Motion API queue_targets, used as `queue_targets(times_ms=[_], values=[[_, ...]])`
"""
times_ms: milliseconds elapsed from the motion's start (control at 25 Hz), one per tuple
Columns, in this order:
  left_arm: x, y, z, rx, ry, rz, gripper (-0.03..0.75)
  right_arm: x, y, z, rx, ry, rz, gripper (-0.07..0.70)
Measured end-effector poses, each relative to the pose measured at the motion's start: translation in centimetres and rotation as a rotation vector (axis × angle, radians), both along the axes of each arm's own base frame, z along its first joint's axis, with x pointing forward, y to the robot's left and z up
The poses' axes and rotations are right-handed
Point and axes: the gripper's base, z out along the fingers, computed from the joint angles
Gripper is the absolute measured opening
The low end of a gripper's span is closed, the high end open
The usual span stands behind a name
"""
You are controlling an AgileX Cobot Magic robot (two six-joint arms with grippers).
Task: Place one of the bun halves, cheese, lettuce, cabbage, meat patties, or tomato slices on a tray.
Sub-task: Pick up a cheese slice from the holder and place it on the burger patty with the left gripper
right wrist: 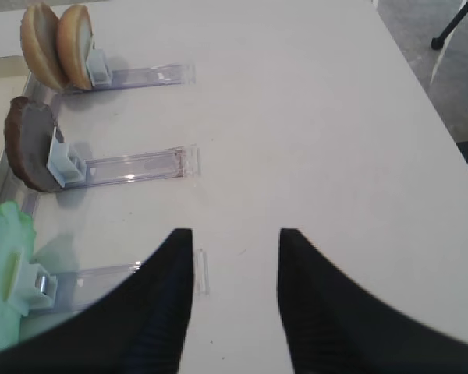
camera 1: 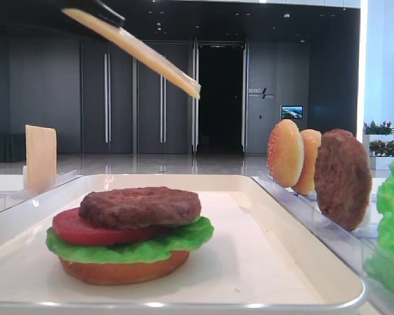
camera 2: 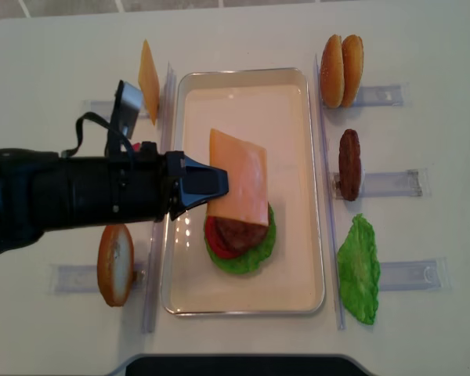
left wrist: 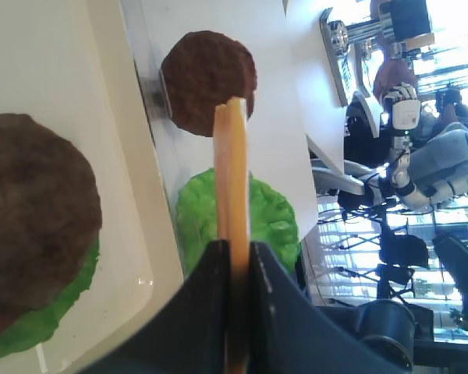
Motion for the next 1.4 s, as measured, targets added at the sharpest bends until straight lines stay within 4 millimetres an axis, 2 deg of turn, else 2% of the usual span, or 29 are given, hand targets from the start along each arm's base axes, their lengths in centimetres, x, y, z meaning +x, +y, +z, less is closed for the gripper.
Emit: queue_targets(times_ms=[200,360,1400], values=[[0.8,-0.6,-3.0,0.015,0.077,-0.052,0.033,0.0,0.0,0.0,0.000,0.001,0.000,0.284],[1.0,-0.7,-4.1,0.027,0.097,-0.076,0.033,0.0,0.0,0.0,0.000,0.001,0.000,0.284],[1.6,-0.4,-4.9,0.114,0.031,-0.050,0.033,0.0,0.0,0.0,0.001,0.001,-0.001,0.284]])
